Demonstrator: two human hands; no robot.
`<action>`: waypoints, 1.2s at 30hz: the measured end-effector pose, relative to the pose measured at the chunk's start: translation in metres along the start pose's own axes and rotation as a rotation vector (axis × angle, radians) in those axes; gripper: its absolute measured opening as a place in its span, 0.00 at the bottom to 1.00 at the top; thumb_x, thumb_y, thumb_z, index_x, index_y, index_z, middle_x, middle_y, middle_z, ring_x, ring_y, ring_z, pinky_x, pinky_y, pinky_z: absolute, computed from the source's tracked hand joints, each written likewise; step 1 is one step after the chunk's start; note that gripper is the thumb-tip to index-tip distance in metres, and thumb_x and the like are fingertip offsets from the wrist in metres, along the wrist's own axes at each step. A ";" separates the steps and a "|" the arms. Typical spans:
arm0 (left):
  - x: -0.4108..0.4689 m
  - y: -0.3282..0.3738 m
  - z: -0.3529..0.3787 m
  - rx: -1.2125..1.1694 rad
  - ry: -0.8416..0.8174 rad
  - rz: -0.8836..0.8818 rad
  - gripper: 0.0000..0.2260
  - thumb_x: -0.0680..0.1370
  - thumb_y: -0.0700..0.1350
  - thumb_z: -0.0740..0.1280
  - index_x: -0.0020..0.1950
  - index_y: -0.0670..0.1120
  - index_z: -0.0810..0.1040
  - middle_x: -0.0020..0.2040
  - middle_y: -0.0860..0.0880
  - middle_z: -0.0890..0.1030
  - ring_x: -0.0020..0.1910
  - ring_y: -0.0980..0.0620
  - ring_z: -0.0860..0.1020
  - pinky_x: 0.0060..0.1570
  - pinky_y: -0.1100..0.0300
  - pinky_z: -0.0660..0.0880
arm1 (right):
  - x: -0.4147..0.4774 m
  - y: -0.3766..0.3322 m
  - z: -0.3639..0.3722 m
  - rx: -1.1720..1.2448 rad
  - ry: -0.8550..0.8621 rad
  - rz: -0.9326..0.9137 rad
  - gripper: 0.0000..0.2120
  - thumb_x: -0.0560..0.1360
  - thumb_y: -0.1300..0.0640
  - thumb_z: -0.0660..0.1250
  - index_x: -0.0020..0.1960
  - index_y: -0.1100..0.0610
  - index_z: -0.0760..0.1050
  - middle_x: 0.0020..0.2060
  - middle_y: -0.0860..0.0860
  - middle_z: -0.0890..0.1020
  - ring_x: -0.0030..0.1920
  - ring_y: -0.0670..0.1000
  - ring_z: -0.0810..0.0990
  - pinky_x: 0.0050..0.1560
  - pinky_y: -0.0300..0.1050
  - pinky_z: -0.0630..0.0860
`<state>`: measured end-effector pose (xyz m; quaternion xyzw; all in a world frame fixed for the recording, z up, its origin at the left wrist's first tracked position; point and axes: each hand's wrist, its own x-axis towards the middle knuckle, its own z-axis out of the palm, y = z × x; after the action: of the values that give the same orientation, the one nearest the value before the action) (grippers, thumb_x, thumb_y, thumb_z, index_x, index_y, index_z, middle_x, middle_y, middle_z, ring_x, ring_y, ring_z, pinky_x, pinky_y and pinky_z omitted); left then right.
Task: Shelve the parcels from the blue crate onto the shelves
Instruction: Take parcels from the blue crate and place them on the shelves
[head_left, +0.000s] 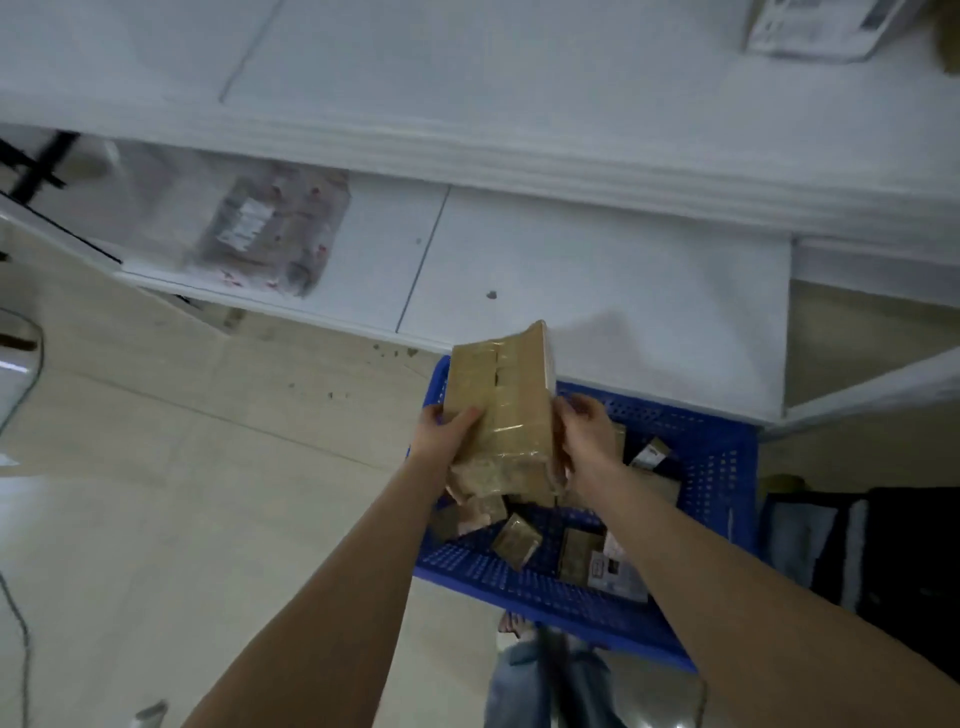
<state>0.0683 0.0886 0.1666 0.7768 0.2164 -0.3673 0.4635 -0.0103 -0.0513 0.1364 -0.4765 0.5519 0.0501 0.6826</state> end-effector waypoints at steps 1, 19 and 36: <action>-0.016 0.012 -0.008 -0.008 -0.001 0.013 0.30 0.73 0.53 0.72 0.71 0.44 0.66 0.63 0.44 0.75 0.58 0.44 0.76 0.60 0.46 0.75 | -0.018 -0.015 -0.001 0.027 -0.050 0.034 0.19 0.75 0.45 0.68 0.63 0.52 0.73 0.57 0.53 0.79 0.55 0.57 0.79 0.53 0.50 0.77; -0.219 0.145 -0.072 0.126 -0.153 0.246 0.34 0.74 0.65 0.60 0.68 0.40 0.69 0.63 0.44 0.76 0.56 0.46 0.76 0.51 0.54 0.76 | -0.207 -0.171 -0.028 0.092 -0.535 -0.157 0.12 0.76 0.60 0.67 0.59 0.52 0.77 0.51 0.55 0.82 0.54 0.57 0.79 0.55 0.55 0.77; -0.240 0.196 -0.136 0.225 -0.387 0.371 0.29 0.73 0.64 0.64 0.68 0.49 0.68 0.58 0.43 0.76 0.60 0.42 0.74 0.63 0.39 0.69 | -0.282 -0.212 0.006 0.059 -0.389 -0.271 0.09 0.75 0.59 0.63 0.54 0.53 0.75 0.44 0.54 0.78 0.45 0.54 0.78 0.45 0.48 0.77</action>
<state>0.0990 0.1161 0.5028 0.7651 -0.0639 -0.4390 0.4666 0.0110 -0.0324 0.4879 -0.5073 0.3424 0.0326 0.7901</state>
